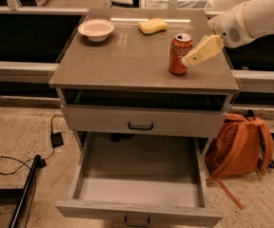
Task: Place coke can into middle drawer
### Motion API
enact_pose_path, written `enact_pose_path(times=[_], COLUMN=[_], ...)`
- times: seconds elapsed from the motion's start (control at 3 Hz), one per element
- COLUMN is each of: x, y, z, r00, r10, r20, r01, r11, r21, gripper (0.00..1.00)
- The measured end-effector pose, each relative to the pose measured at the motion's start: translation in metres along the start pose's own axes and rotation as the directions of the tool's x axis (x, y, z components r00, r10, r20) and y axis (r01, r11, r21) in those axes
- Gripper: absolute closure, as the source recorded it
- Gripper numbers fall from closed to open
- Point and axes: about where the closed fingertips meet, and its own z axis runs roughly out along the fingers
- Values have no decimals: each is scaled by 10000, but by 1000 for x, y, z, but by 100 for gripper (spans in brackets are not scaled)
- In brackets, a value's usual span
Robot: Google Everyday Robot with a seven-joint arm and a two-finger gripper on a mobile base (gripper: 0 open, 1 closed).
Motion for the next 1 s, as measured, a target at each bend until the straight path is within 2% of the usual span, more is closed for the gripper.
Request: enact_pose_path(times=[0.33, 0.67, 1.0], x=[-7, -5, -8], y=[-15, -20, -20], z=[49, 77, 93], r00=[9964, 9920, 9901], r10=[673, 1127, 1122], r20=[524, 574, 849], r01=[-669, -1112, -1076], r11=[9977, 9934, 9926], r21=[-106, -287, -569], gripper=[2, 24, 47])
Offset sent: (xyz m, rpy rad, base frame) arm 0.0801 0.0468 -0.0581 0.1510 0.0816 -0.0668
